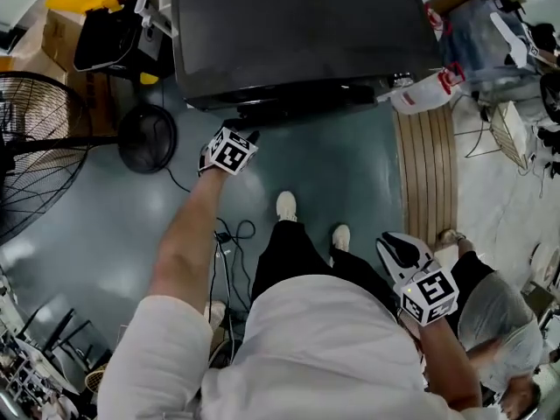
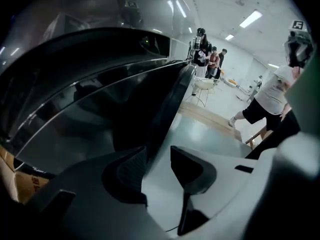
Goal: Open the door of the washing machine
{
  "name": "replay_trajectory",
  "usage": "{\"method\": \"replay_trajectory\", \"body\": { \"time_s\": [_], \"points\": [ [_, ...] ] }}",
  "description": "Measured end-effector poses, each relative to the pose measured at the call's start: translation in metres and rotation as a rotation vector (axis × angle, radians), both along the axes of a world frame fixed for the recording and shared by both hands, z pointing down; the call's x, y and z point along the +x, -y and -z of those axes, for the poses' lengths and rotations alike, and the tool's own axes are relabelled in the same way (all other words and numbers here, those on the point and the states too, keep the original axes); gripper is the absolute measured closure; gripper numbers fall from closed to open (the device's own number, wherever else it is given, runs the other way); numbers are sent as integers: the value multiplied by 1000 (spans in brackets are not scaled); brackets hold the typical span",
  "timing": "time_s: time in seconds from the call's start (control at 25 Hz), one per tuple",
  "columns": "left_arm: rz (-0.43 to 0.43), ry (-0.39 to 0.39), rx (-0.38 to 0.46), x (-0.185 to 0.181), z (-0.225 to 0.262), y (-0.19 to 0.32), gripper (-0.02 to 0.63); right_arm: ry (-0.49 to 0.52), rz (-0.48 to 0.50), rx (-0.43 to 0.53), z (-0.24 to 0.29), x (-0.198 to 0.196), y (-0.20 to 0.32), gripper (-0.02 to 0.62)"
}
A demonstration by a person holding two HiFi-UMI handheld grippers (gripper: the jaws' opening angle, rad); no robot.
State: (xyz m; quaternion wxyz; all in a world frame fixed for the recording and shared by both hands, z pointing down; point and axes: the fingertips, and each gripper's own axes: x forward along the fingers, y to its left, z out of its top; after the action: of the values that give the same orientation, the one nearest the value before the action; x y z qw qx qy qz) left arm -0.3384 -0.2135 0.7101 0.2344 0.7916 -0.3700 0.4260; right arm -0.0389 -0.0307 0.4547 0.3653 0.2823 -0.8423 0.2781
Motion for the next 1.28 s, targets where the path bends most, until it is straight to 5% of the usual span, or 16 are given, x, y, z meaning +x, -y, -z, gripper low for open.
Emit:
{"method": "replay_trajectory", "body": {
  "time_s": [0.6, 1.28],
  "points": [
    [-77, 40, -17, 7, -15, 4, 503, 0, -90, -25, -9, -4, 5, 535],
    [-60, 21, -111, 67, -19, -90, 523, 46, -114, -18, -14, 17, -20, 552]
  ]
}}
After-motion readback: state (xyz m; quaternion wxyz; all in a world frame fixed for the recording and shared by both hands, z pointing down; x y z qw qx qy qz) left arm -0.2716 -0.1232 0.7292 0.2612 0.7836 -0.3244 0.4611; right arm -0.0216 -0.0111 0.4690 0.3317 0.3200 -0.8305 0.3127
